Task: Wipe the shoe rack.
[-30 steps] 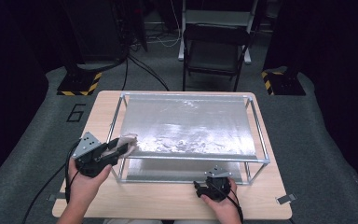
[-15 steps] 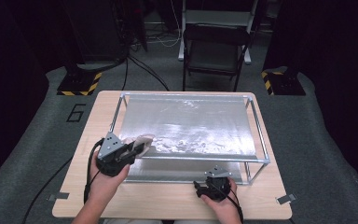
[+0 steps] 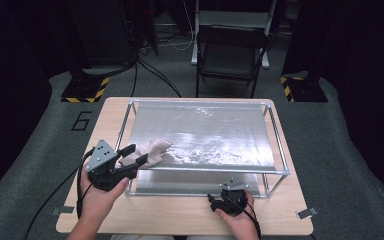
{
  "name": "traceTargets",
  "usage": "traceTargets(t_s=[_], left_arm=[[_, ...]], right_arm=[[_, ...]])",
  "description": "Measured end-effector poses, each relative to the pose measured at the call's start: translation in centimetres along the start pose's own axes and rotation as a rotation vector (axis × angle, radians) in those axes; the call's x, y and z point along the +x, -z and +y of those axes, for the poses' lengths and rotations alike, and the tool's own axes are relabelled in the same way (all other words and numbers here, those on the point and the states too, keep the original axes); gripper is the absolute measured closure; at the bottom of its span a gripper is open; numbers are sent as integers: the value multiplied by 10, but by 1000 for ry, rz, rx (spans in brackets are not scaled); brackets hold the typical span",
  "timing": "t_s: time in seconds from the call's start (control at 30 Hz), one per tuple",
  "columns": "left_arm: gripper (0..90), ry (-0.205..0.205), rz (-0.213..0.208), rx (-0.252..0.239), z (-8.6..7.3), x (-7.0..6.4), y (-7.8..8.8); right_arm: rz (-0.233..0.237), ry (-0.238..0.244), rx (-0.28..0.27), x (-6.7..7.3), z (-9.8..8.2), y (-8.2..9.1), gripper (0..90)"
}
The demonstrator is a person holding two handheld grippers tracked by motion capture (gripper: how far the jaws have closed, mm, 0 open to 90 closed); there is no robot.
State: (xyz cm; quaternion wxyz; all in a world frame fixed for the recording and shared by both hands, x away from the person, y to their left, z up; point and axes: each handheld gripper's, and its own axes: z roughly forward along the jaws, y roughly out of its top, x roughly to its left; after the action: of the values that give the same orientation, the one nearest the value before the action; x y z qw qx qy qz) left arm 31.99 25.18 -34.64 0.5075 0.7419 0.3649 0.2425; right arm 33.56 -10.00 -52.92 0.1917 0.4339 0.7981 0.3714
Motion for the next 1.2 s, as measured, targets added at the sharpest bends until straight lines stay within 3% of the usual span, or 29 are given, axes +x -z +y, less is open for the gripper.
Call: traceTargets(t_s=[0.23,0.37,0.57,0.67,0.7,0.73,0.97,1.1,1.2], left_arm=[[480,8,-28,43,-7,-2,-17],[517,5,-24,85,-8,-1,-27],[609,29,-28,94,-8,2,-30],[669,16,10,103,-7,5,-28],[682,13,22,104,-7,6,-27],[691,16,38,99,-8,7,-25],[725,64,135,92,-12,23,-11],[730,71,134,94,-12,23,-10],[733,58,84,90,-10,12,-18]], right_arm=[[-1,-6,1,0,0,0,196],[-1,-9,2,1,0,0,196],[-5,1,0,0,0,0,196],[5,-11,-2,1,0,1,211],[-3,14,-22,1,0,0,214],[9,-24,-10,3,-1,0,215],[-1,-19,-10,2,-1,0,216],[-1,-18,-10,2,-1,0,216],[8,-29,-10,3,-1,1,215]])
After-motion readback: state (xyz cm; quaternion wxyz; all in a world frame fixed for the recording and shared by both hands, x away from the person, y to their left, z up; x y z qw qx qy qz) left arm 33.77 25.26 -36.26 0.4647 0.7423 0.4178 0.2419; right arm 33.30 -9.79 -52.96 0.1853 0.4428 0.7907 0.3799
